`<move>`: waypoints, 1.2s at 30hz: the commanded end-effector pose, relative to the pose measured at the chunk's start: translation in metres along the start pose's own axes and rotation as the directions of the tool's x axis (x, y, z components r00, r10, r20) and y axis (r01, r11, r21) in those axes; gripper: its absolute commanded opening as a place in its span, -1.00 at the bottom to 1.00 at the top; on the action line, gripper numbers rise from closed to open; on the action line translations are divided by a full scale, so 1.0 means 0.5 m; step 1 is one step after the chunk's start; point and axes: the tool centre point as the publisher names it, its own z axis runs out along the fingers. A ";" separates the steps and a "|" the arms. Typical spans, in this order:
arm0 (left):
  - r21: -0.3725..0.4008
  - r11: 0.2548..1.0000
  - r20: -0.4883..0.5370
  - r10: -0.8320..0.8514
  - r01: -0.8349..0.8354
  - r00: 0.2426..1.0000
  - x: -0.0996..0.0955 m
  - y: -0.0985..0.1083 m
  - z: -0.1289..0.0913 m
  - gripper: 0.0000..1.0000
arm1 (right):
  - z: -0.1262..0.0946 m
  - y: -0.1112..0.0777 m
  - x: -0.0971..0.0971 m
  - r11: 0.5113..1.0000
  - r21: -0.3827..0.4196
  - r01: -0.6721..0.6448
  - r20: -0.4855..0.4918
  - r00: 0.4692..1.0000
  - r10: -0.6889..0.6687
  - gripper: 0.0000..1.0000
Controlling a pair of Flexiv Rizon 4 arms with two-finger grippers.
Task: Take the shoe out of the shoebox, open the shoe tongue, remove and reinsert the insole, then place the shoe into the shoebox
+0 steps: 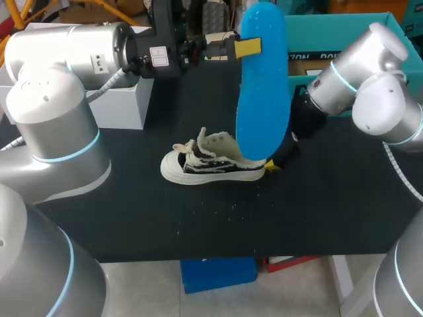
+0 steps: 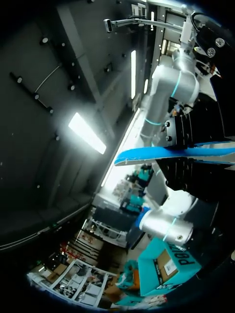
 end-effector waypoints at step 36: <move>-0.001 1.000 0.002 0.001 -0.001 1.000 0.001 0.002 0.000 -1.00 | -0.037 0.069 -0.002 0.937 0.342 0.066 0.139 0.983 -0.120 1.00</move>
